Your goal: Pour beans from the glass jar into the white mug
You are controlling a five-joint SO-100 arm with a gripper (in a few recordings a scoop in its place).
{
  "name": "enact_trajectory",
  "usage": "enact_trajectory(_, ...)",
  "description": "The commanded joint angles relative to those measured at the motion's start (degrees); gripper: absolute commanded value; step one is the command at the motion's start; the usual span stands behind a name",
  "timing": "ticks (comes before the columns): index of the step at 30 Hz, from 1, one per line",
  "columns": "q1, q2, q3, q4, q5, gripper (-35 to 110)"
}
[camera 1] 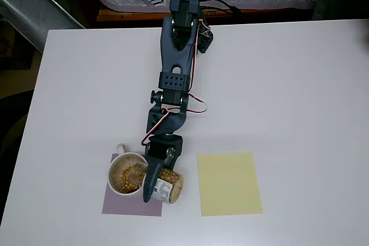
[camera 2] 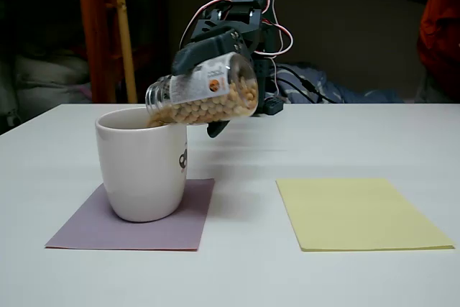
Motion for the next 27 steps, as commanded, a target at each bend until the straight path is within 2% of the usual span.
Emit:
enact_trajectory(1,0.26,2.46,0.26,1.32,-5.98,0)
enact_trajectory(19,-0.97,7.73,4.22,-2.72,-35.16,0)
enact_trajectory(27,-2.90,16.00,18.98,-12.57,-51.86,0)
